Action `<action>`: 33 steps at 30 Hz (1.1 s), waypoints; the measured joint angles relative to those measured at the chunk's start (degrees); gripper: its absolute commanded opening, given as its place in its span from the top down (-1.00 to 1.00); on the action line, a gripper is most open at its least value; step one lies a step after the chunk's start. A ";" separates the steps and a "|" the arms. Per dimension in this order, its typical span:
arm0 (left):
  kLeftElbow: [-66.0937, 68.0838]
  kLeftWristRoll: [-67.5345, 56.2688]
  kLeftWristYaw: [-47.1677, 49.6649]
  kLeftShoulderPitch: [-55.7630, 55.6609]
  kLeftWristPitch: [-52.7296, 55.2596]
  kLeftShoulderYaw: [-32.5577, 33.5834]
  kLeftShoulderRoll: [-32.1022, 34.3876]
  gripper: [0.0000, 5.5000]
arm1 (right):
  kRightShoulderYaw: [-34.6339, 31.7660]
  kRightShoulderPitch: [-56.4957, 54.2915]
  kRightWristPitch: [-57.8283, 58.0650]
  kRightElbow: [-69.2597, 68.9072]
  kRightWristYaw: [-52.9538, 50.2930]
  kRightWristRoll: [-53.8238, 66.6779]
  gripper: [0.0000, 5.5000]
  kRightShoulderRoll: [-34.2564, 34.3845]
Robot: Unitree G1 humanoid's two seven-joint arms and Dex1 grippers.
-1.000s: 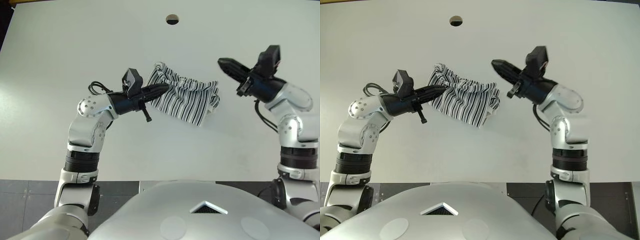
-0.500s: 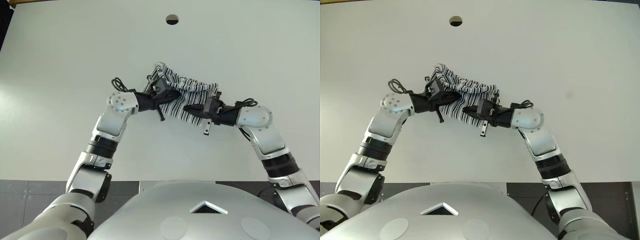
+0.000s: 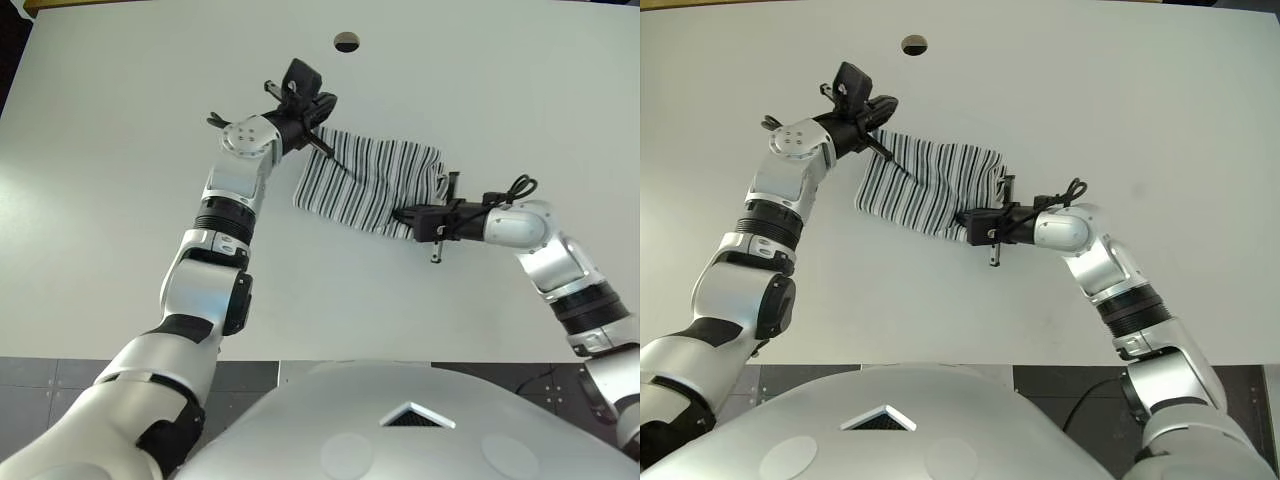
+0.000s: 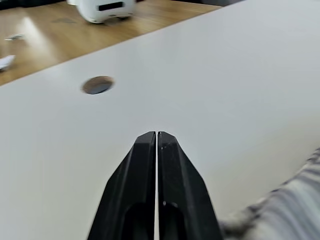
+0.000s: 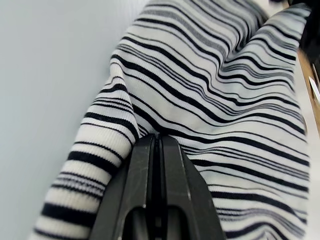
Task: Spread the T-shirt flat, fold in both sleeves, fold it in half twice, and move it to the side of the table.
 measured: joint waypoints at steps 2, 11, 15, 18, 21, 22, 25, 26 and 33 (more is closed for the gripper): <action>-4.37 -1.49 -0.06 1.84 -1.44 3.28 2.44 0.96 | -2.11 -0.09 -0.20 1.29 0.08 -0.43 0.95 -4.93; -28.11 -9.55 0.09 23.86 -3.64 12.74 4.57 0.96 | -13.25 5.80 3.40 -11.64 5.86 15.38 0.95 -11.00; -34.26 -12.86 0.07 31.03 -4.09 14.66 3.40 0.96 | -12.57 5.53 4.42 -14.02 5.21 13.97 0.95 -8.98; -36.89 -15.20 0.08 33.91 -3.93 15.50 2.26 0.96 | -10.25 5.90 3.62 -9.06 4.61 10.27 0.95 -7.08; -37.67 -15.82 0.08 35.07 -3.92 15.45 1.59 0.96 | -9.94 4.90 3.31 -7.54 3.19 9.45 0.95 -4.34; -38.16 -15.82 -0.02 36.00 -3.95 15.07 1.07 0.96 | -9.11 3.47 2.92 -5.03 1.43 6.83 0.95 -3.13; -41.61 -15.86 -2.67 40.63 -5.88 12.28 -0.13 0.96 | -5.98 1.03 -0.44 2.43 -3.66 -1.06 0.95 -2.33; -43.84 -15.86 -4.62 42.98 -7.58 10.67 -0.44 0.96 | -5.59 0.04 -1.55 4.51 -5.06 -2.44 0.95 -2.37; -49.98 -17.42 -6.85 51.16 -14.93 11.87 -0.57 0.96 | -9.33 -1.08 -3.29 18.19 -9.75 -4.43 0.95 -10.62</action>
